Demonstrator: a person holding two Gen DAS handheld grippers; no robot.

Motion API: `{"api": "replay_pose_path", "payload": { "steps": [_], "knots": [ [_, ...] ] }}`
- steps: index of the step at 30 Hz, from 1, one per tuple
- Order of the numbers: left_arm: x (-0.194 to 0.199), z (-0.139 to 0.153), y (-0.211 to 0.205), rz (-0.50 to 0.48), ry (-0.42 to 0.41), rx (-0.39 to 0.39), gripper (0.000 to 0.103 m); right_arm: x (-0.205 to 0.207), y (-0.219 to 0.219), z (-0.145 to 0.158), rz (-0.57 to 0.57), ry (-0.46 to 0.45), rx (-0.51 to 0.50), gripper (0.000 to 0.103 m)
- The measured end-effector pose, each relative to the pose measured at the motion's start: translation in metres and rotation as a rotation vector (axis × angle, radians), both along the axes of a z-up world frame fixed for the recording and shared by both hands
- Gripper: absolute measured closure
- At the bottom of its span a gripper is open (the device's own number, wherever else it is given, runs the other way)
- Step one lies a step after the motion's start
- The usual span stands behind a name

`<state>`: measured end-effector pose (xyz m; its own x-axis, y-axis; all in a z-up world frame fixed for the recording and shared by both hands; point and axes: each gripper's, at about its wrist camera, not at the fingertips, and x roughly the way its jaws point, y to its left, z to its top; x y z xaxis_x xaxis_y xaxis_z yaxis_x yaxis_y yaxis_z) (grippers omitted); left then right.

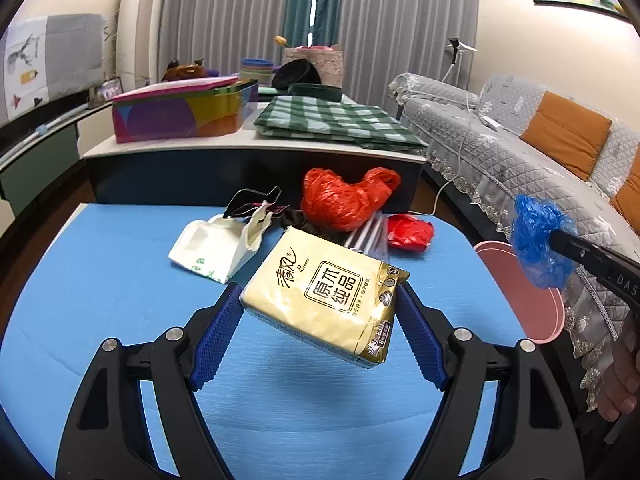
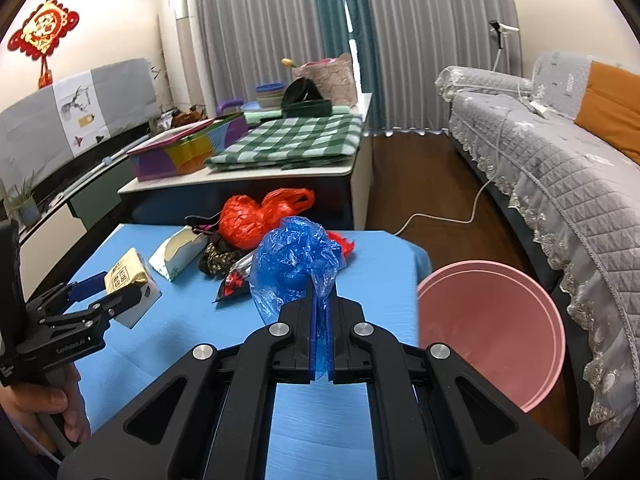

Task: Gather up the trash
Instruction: 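Carry the tissue packet with the left tool while the right tool carries the blue bag to the bin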

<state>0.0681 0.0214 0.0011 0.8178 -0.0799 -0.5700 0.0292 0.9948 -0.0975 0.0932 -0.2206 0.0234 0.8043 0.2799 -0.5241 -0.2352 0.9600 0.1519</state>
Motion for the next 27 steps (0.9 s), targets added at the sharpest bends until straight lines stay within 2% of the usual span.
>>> {"api": "replay_pose_path", "payload": {
  "steps": [17, 27],
  "knots": [
    [0.002, 0.015, -0.038, -0.056, -0.025, -0.002, 0.028, -0.004, -0.042, 0.022, -0.118, -0.052, -0.02, 0.099],
    [0.021, 0.028, -0.076, -0.107, -0.035, -0.01, 0.028, 0.006, -0.077, 0.033, -0.199, -0.057, -0.025, 0.099]
  ]
}}
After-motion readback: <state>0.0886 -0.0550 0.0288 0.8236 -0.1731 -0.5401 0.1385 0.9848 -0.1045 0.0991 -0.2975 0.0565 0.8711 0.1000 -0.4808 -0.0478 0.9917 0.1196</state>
